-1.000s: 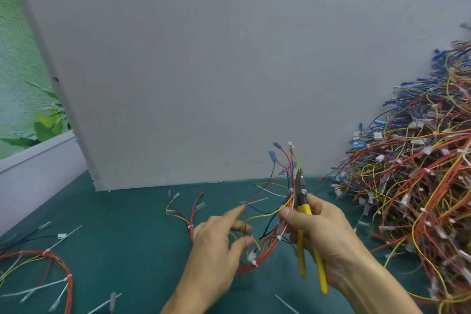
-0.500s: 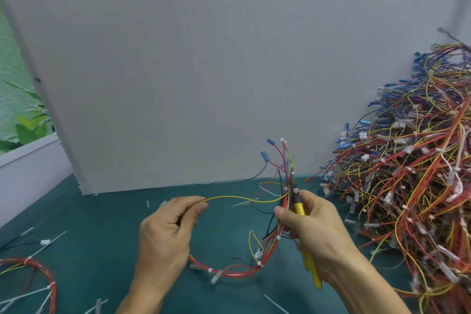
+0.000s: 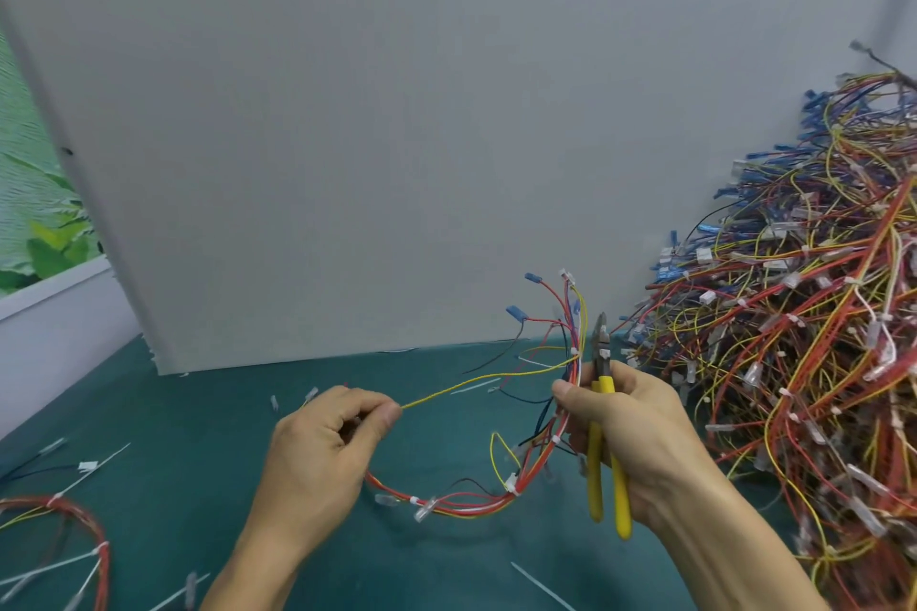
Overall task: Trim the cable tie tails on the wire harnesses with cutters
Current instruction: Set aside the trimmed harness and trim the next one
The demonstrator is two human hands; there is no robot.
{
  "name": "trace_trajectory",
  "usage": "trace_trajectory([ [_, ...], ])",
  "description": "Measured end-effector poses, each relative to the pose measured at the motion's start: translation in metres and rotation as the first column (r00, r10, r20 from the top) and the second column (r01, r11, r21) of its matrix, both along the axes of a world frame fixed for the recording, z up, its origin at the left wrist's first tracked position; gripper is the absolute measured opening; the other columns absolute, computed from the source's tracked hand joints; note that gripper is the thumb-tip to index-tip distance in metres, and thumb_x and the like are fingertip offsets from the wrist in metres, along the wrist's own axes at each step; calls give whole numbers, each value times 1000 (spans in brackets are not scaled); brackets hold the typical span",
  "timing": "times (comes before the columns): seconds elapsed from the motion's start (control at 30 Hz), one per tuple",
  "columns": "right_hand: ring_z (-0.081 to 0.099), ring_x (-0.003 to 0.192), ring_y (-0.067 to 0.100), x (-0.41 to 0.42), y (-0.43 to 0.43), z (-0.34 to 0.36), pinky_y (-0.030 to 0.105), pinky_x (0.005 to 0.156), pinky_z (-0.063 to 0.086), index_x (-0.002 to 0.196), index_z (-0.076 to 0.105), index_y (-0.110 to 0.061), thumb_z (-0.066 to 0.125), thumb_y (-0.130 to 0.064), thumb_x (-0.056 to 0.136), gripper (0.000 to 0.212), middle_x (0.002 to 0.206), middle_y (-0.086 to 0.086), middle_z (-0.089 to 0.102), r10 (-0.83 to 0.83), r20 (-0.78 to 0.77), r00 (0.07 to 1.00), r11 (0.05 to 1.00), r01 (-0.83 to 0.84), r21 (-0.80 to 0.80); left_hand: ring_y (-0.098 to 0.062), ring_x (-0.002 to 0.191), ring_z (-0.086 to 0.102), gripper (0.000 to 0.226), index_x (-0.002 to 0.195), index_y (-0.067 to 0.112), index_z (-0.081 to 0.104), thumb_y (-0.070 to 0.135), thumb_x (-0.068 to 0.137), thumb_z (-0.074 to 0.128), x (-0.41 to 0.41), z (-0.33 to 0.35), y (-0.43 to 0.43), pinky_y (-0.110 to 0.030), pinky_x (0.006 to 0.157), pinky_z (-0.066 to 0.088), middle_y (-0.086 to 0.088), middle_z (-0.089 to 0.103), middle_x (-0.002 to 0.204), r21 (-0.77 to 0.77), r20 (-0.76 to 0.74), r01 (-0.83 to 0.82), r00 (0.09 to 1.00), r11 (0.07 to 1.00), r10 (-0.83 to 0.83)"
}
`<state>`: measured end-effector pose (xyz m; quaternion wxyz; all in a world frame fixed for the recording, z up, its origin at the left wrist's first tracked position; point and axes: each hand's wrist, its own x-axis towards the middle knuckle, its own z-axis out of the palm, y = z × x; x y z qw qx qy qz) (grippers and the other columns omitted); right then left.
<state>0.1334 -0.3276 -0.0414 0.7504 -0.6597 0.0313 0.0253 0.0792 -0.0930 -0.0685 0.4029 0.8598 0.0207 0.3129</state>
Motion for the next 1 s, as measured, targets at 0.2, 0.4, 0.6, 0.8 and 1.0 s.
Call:
trace_trajectory([
  [0.2, 54, 50, 19, -6, 7, 2, 32, 53, 47, 85, 61, -1, 72, 0, 81, 12, 55, 7, 60, 57, 4, 998, 997, -57, 49, 7, 89, 58, 16, 87, 40, 69, 39, 73, 78, -4, 0, -13, -12, 78, 41, 22, 67, 91, 144, -339, 226, 926, 964, -166],
  [0.4, 60, 62, 14, -22, 24, 5, 27, 57, 45, 83, 68, -9, 72, -3, 79, 8, 68, 5, 69, 209, 86, 974, 977, -206, -50, 2, 100, 48, 57, 125, 37, 51, 56, 75, 69, -4, 0, -43, -17, 83, 42, 21, 58, 106, 352, -286, 293, 938, 889, -196],
  [0.6, 66, 74, -2, -28, 24, 10, 7, 62, 45, 98, 71, -17, 65, 6, 82, 29, 92, -7, 75, 332, 285, 899, 942, -299, -154, -9, 60, 60, 21, 86, 11, 68, 9, 97, 50, -2, 1, -45, -25, 62, 51, -3, 70, 74, -337, -145, 264, 934, 904, -327],
  [0.8, 55, 56, 9, -18, 23, 1, 23, 56, 43, 91, 64, -16, 63, -9, 90, 6, 63, -1, 65, 98, 265, 959, 993, -75, -96, -10, 45, 46, 21, 98, 2, 58, 15, 98, 42, 5, 3, -33, -22, 51, 39, -9, 66, 68, -914, 49, 173, 945, 368, -324],
  [1.0, 54, 52, 10, -31, 36, -2, 31, 58, 45, 76, 65, -25, 67, -33, 86, 13, 58, -3, 65, 111, 357, 927, 933, 27, -359, -18, 60, 52, 26, 85, 7, 73, 27, 84, 55, 5, -2, -46, -28, 62, 48, -15, 68, 77, -863, 78, 227, 942, 451, -325],
])
